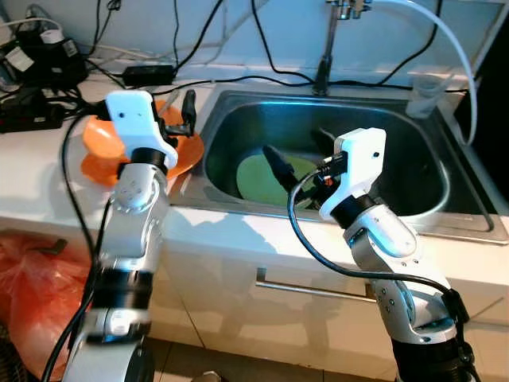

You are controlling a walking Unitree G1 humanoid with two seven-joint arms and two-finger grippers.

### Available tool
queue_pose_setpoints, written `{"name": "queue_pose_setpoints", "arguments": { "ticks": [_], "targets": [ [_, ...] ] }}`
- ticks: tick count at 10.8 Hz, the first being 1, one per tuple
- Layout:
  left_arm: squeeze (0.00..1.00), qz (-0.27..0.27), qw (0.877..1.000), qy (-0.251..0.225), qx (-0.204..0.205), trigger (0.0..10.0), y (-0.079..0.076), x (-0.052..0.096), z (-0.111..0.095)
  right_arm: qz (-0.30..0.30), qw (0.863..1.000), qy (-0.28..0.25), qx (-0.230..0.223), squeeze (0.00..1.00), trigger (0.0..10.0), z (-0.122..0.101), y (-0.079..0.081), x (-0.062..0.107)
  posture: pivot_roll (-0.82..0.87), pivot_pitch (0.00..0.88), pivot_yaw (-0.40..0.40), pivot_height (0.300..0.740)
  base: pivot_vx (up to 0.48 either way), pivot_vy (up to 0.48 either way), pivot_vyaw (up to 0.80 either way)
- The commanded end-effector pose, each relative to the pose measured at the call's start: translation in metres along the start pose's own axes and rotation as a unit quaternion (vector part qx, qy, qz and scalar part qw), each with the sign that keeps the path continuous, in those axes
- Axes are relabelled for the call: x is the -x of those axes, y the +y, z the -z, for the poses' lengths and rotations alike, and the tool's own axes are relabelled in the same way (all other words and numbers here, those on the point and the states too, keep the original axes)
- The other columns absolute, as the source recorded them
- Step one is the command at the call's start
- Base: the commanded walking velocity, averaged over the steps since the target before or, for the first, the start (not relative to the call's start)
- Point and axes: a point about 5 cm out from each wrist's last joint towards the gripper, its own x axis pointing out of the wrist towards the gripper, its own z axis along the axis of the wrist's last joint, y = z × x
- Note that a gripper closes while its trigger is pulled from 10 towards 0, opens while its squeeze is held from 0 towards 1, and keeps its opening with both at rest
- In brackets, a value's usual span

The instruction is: Kitchen organization

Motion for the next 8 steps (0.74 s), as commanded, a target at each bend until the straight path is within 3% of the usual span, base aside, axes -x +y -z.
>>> {"name": "queue_pose_setpoints", "arguments": {
  "ticks": [1,2,3,5,6,7,8],
  "targets": [
    [0.0,0.008,1.0,-0.017,-0.009,10.0,-0.004,0.003,-0.011,0.016,1.0,-0.018,0.011,0.89,10.0,-0.006,0.0,0.0,-0.03,0.0,0.049,0.74,0.0,0.0,0.0],
    [0.0,0.014,1.0,-0.02,-0.007,10.0,-0.007,0.005,-0.013,0.022,0.999,-0.021,0.012,0.89,10.0,-0.007,-0.001,0.0,-0.03,0.0,0.049,0.74,0.0,0.0,0.0],
    [0.0,0.04,0.999,-0.003,0.004,10.0,-0.021,0.014,-0.009,0.031,0.999,-0.023,0.013,0.89,10.0,-0.008,-0.002,-0.001,-0.03,0.0,0.049,0.74,0.0,0.0,0.0],
    [0.0,0.031,0.999,0.031,0.022,10.0,-0.022,0.012,-0.002,0.031,0.999,-0.022,0.014,0.89,10.0,-0.008,-0.001,-0.001,-0.03,0.0,0.049,0.74,0.0,0.0,0.0],
    [0.0,0.014,0.997,0.073,0.011,10.0,-0.011,-0.001,0.007,0.029,0.999,-0.019,0.011,0.89,10.0,-0.007,-0.001,-0.001,-0.04,0.0,0.052,0.74,0.0,0.0,0.0],
    [0.0,-0.014,0.996,0.085,0.0,10.0,0.007,-0.011,0.009,0.027,0.999,-0.016,0.009,0.89,10.0,-0.006,0.0,0.0,-0.04,0.0,0.058,0.74,0.0,0.0,0.0],
    [0.0,-0.025,0.996,0.089,-0.013,10.0,0.015,-0.016,0.008,0.026,1.0,-0.015,0.008,0.89,10.0,-0.005,0.001,0.001,-0.04,0.0,0.062,0.74,0.0,0.0,0.0]
  ]
}}
